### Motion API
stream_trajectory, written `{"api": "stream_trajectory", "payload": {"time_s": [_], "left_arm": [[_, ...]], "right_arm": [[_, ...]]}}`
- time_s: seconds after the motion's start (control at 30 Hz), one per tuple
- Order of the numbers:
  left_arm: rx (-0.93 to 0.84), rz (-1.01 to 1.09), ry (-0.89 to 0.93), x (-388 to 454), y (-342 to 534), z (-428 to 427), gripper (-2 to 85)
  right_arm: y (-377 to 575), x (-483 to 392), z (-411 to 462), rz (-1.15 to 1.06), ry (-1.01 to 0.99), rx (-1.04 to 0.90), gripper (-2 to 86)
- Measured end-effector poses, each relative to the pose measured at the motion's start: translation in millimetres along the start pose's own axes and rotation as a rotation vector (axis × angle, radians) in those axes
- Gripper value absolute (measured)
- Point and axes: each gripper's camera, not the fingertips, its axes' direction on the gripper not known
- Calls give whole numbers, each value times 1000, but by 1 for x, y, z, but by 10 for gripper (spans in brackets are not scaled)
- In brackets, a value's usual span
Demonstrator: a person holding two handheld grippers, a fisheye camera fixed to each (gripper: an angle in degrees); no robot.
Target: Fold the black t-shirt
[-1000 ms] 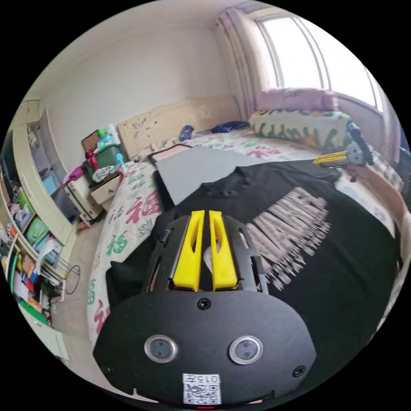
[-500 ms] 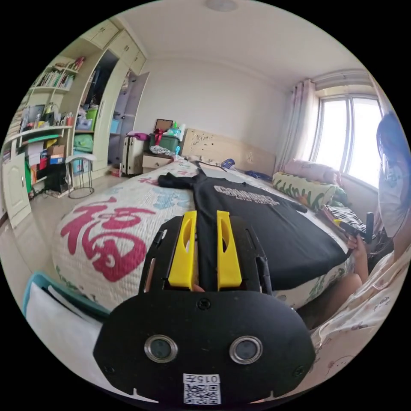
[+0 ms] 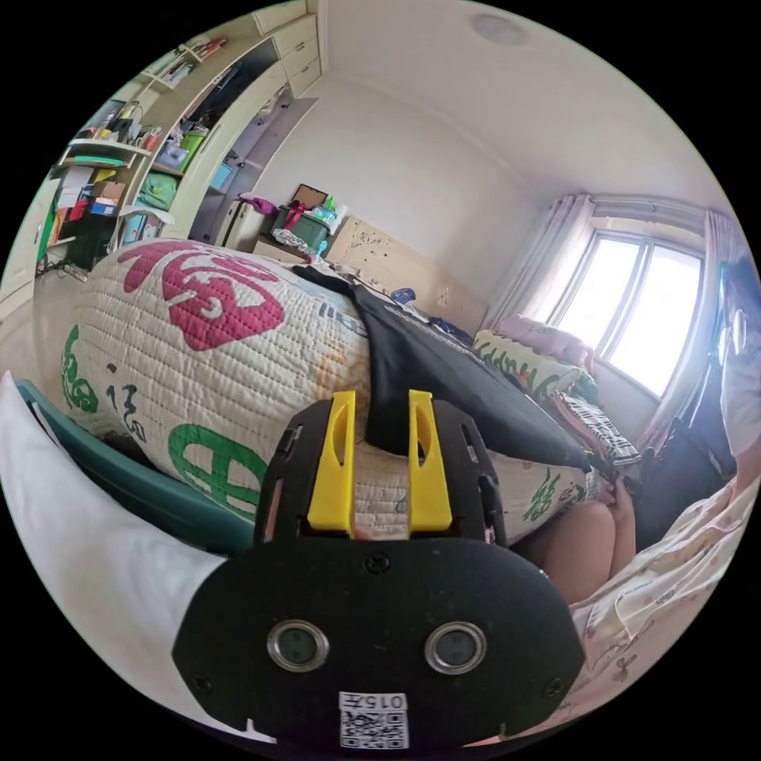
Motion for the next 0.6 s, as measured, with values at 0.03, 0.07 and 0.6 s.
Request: {"api": "stream_trajectory", "payload": {"time_s": [0.03, 0.07, 0.6], "left_arm": [[-9, -6, 4, -2, -8, -5, 89], [-5, -16, 13, -4, -15, -11, 82], [58, 60, 8, 7, -83, -93, 3]], "right_arm": [[6, 3, -7, -1, -50, -8, 126], [12, 6, -15, 2, -87, 5, 130], [25, 17, -53, 10, -141, 20, 109]]}}
